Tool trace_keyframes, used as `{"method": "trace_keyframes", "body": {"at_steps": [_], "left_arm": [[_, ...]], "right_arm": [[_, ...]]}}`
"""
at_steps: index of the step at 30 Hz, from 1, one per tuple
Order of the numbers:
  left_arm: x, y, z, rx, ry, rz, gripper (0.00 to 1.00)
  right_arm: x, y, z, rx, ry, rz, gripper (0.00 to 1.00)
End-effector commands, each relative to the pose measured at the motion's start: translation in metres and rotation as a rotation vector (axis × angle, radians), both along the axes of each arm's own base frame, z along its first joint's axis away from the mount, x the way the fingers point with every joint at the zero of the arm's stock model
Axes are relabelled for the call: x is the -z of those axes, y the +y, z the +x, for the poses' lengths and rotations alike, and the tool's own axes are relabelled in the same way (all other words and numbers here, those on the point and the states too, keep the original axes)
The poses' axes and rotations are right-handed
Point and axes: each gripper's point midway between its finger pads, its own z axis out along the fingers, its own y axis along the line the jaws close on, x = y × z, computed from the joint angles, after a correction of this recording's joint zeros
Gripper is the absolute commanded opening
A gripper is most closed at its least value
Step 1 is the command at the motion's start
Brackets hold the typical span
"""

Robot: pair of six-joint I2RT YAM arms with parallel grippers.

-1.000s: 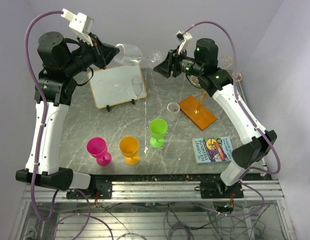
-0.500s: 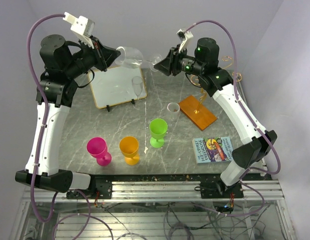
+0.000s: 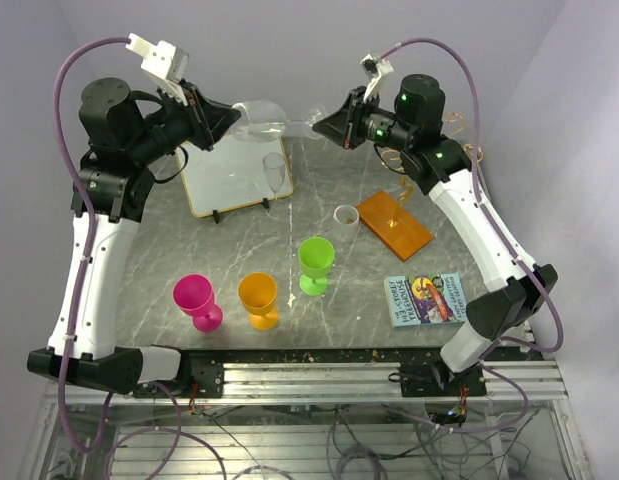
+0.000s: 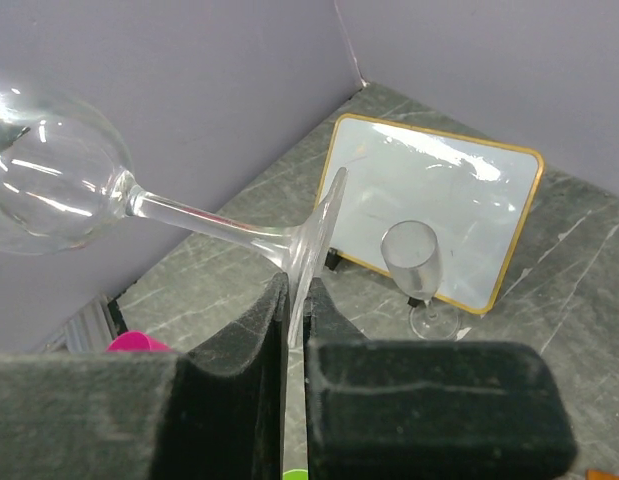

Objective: Place the wine glass upside down on the wine glass rack

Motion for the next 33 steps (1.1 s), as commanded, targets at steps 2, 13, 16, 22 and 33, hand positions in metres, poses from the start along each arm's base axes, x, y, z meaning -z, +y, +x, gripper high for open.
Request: {"method": "trace_keyframes", "body": {"at_steps": [2,13,16,22,33], "left_arm": [[-0.024,0.000,-0.015,0.010,-0.075,-0.043,0.28],[-0.026,0.017,-0.021,-0.066,-0.081,-0.040,0.72],[-0.026,0.030,-0.021,-0.137,-0.099,-0.008,0.81],[-0.010,0.055,-0.016,-0.263,-0.127,0.119,0.94],[0.040,0.089,-0.022,-0.364,-0.114,0.400,1.00]], "right_arm": [[-0.015,-0.012,-0.010,-0.001,-0.091,-0.019,0.00],[-0.018,-0.056,-0.012,0.079,-0.166,-0.069,0.00],[-0.019,-0.067,-0.014,0.105,-0.221,-0.135,0.00],[-0.023,-0.103,-0.018,0.213,-0.358,-0.327,0.00],[-0.036,-0.160,-0.068,0.165,-0.578,-0.628,0.00]]}}
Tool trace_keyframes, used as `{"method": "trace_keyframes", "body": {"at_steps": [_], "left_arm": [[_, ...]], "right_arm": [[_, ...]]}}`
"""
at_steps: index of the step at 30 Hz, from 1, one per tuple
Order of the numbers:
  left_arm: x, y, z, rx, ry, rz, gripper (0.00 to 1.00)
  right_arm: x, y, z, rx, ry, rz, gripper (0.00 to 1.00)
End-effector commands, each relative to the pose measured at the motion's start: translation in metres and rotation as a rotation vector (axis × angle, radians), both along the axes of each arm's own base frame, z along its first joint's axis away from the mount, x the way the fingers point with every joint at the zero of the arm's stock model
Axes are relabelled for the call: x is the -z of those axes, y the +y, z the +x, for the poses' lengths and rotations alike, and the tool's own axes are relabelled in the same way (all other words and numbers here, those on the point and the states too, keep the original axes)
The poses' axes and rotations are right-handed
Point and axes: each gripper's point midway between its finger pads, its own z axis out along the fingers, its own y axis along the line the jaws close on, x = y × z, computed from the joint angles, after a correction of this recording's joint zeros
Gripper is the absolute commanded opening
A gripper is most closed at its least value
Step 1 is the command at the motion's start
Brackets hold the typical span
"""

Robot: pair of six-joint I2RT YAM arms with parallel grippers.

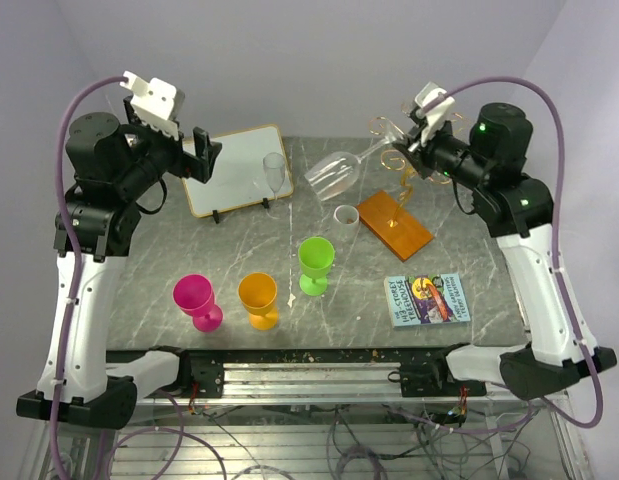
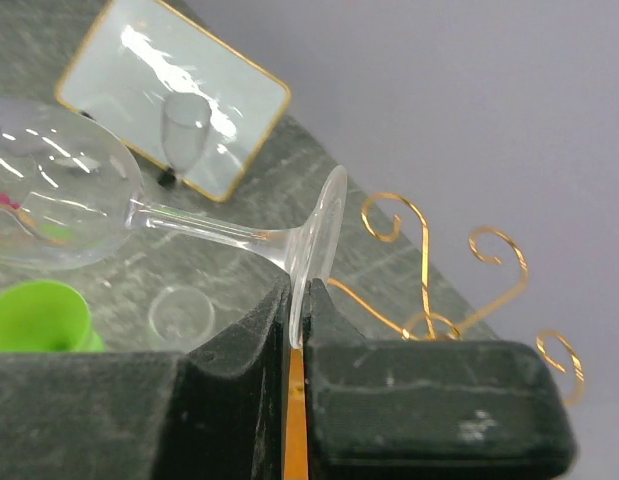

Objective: Place the wine glass upside down on the wine glass rack

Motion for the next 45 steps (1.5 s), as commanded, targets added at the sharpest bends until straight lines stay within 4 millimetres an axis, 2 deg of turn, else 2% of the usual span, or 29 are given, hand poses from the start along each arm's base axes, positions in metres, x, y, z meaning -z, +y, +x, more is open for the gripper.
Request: {"method": "trace_keyframes", "body": {"at_steps": [1,5,10,16,23,27,45], "left_arm": [[0.013,0.020,-0.010,-0.055,-0.014,0.144,1.00],[0.024,0.021,-0.014,-0.043,-0.004,0.185,1.00],[0.035,0.020,-0.016,-0.021,0.019,0.197,1.00],[0.036,0.021,-0.016,-0.017,0.023,0.187,1.00],[0.036,0.020,-0.015,-0.010,0.028,0.178,1.00],[0.033,0.019,-0.016,-0.004,0.022,0.172,1.00],[0.029,0.018,-0.022,0.017,0.007,0.175,1.00]], "right_arm": [[-0.018,-0.033,-0.021,-0.005,-0.119,-0.147,0.00],[-0.012,-0.054,-0.040,-0.020,-0.139,-0.269,0.00],[0.011,-0.074,-0.044,-0.020,-0.126,-0.441,0.00],[0.040,-0.086,-0.035,-0.037,-0.104,-0.600,0.00],[0.057,-0.098,-0.011,-0.005,-0.107,-0.728,0.00],[0.061,-0.096,0.001,0.001,-0.121,-0.769,0.00],[0.056,-0.082,0.045,0.056,-0.207,-0.847,0.00]]}}
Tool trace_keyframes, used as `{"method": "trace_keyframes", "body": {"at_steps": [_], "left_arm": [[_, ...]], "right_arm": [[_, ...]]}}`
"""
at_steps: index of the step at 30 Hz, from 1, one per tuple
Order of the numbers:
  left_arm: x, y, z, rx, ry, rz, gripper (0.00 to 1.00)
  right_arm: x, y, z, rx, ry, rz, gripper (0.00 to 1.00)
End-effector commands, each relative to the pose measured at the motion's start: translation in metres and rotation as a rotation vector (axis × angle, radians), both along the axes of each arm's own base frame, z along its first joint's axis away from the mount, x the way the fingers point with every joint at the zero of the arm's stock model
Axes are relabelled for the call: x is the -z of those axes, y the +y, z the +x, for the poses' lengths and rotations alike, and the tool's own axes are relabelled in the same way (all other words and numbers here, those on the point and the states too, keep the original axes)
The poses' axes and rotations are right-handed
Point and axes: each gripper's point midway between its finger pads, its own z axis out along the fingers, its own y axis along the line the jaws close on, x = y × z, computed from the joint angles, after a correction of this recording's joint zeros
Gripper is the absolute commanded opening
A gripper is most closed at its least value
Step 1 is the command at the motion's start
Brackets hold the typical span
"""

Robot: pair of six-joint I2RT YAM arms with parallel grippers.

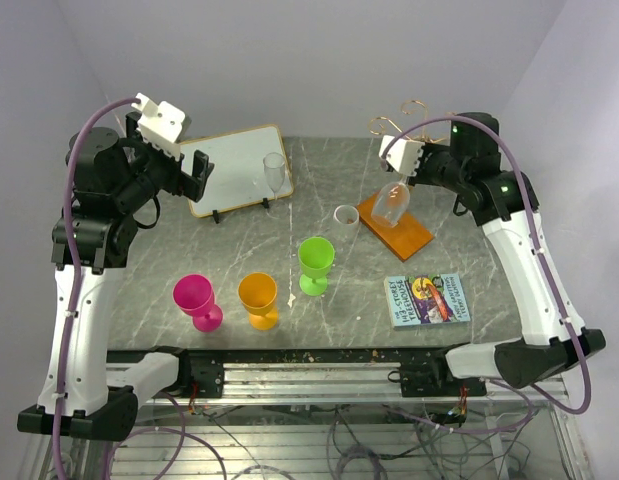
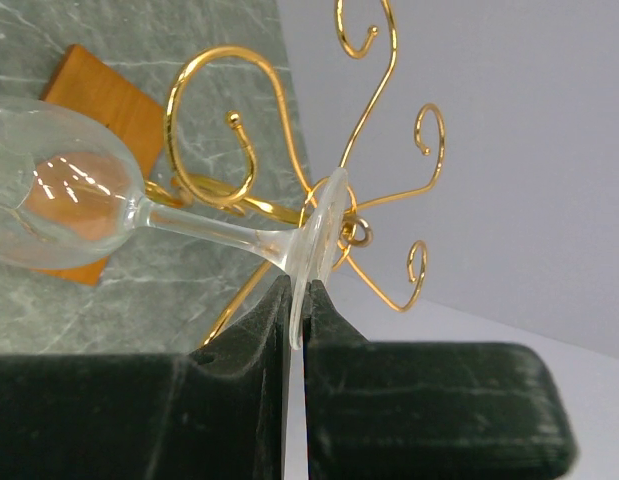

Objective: Place the wine glass upside down on the wine glass rack

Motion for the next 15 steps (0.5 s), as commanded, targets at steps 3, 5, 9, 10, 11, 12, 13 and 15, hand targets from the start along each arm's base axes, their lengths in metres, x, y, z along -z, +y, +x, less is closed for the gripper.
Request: {"method": "trace_keyframes", "body": {"at_steps": [3,5,9,10,11,12,13,15], "left_arm": [[-0.009,-0.002,-0.007,0.028,-0.026,0.000,1.00],[-0.008,-0.003,-0.008,0.034,-0.028,0.004,1.00],[-0.009,-0.003,-0.009,0.039,-0.031,0.010,1.00],[-0.009,-0.003,-0.009,0.040,-0.032,0.014,1.00],[-0.009,-0.003,-0.009,0.040,-0.031,0.015,1.00],[-0.010,-0.002,-0.010,0.038,-0.034,0.016,1.00],[-0.009,-0.003,-0.010,0.039,-0.034,0.016,1.00],[-0.009,-0.003,-0.010,0.040,-0.034,0.020,1.00]], "right_arm": [[-0.016,0.004,0.022,0.015,-0.099,-0.020,0.00],[-0.014,0.006,0.028,0.012,-0.104,-0.028,0.00],[-0.015,0.014,0.034,-0.011,-0.106,-0.022,0.00],[-0.015,0.016,0.034,-0.022,-0.106,-0.020,0.00],[-0.015,0.018,0.034,-0.032,-0.103,-0.022,0.00],[-0.014,0.020,0.034,-0.045,-0.098,-0.026,0.00],[-0.013,0.022,0.034,-0.057,-0.096,-0.035,0.00],[-0.010,0.025,0.034,-0.072,-0.090,-0.052,0.00]]}}
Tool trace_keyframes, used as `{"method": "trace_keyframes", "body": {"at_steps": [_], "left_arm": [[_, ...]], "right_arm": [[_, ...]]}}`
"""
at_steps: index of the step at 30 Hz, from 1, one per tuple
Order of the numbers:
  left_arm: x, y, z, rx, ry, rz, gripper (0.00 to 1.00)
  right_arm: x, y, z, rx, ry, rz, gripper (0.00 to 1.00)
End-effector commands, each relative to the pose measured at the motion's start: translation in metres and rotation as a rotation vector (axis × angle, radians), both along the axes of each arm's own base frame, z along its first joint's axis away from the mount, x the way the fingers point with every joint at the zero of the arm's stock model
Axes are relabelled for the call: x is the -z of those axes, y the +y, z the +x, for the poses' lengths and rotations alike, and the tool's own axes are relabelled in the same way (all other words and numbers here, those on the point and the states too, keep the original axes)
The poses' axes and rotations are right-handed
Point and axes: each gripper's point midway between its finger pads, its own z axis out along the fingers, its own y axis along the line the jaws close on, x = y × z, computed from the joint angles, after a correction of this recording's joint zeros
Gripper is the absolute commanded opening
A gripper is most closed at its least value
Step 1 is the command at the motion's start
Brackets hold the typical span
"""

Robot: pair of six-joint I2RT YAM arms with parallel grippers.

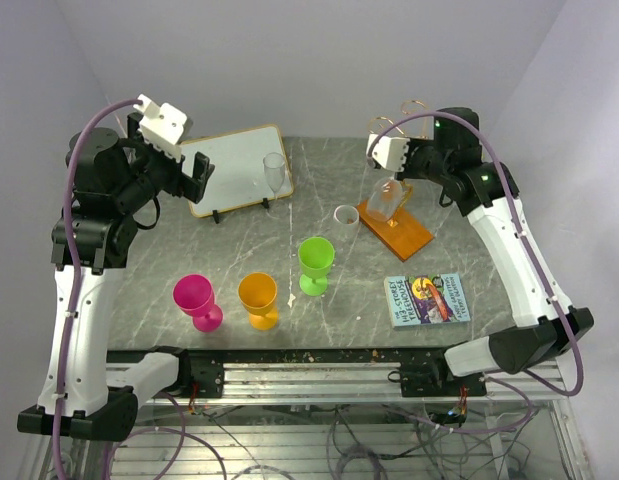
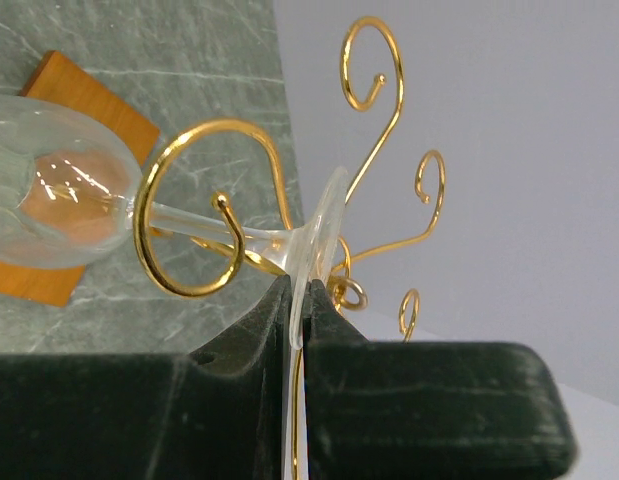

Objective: Place the wine glass upside down on the wine glass rack

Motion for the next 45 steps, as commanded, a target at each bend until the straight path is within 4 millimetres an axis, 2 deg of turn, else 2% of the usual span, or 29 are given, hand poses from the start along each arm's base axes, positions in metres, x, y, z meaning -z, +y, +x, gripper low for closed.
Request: {"method": "trace_keyframes", "body": {"at_steps": [1,17,26,35,41,45], "left_arm": [[-0.009,-0.001,-0.008,0.024,-0.030,0.009,1.00],[-0.011,0.001,-0.011,0.030,-0.038,0.038,1.00],[-0.009,0.000,-0.012,0.039,-0.034,0.045,1.00],[-0.004,0.000,-0.011,0.037,-0.025,0.047,1.00],[0.001,0.001,-0.012,0.037,-0.017,0.056,1.00],[0.003,-0.001,-0.012,0.048,-0.009,0.050,1.00]], "right_arm": [[-0.021,0.012,0.004,-0.056,-0.069,-0.005,0.00],[-0.023,0.031,-0.003,-0.181,-0.044,-0.048,0.00],[-0.030,0.043,-0.014,-0.252,-0.029,-0.012,0.00],[-0.036,0.047,-0.028,-0.289,-0.018,0.025,0.00],[-0.044,0.043,-0.038,-0.278,-0.026,0.038,0.00],[-0.040,0.038,-0.042,-0.258,-0.017,0.036,0.00]]}}
